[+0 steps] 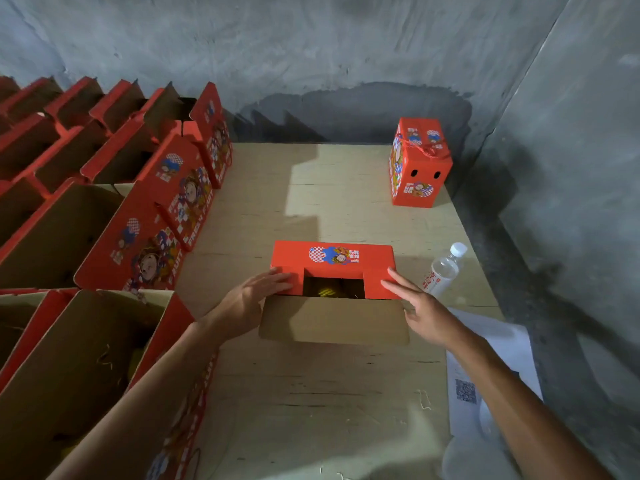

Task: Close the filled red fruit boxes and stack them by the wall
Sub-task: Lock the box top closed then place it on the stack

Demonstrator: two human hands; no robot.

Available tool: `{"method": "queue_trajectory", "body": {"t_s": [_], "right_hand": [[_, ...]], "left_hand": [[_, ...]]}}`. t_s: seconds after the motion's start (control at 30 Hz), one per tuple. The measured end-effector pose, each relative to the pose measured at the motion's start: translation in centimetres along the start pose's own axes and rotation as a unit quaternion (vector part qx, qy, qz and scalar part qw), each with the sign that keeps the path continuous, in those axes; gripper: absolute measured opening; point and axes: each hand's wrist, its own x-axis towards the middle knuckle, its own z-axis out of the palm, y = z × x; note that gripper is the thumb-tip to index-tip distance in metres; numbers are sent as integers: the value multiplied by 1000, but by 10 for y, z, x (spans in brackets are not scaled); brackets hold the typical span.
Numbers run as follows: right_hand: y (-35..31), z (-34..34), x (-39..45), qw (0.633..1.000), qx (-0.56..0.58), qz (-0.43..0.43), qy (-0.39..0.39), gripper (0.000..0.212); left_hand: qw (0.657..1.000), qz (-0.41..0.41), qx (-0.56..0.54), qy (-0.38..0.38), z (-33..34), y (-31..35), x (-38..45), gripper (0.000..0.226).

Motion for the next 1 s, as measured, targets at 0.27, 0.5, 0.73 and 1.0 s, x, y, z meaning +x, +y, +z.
{"method": "queue_trajectory", "body": {"t_s": [0.27,0.5,0.73,1.0], "right_hand": [[-16,-14,11,990,91,84,64,41],[-34,17,46,961,12,85,262,64],[-25,48,55,961,62,51,264,61],[-21,52,65,946,72,32,313,45]], "left_hand": [[982,-159,-54,87,2,7,14,34],[945,-254,65,196,25,29,56,61],[977,-143,81,139,52,27,61,54],[989,-86,64,104,51,20,55,105]]}}
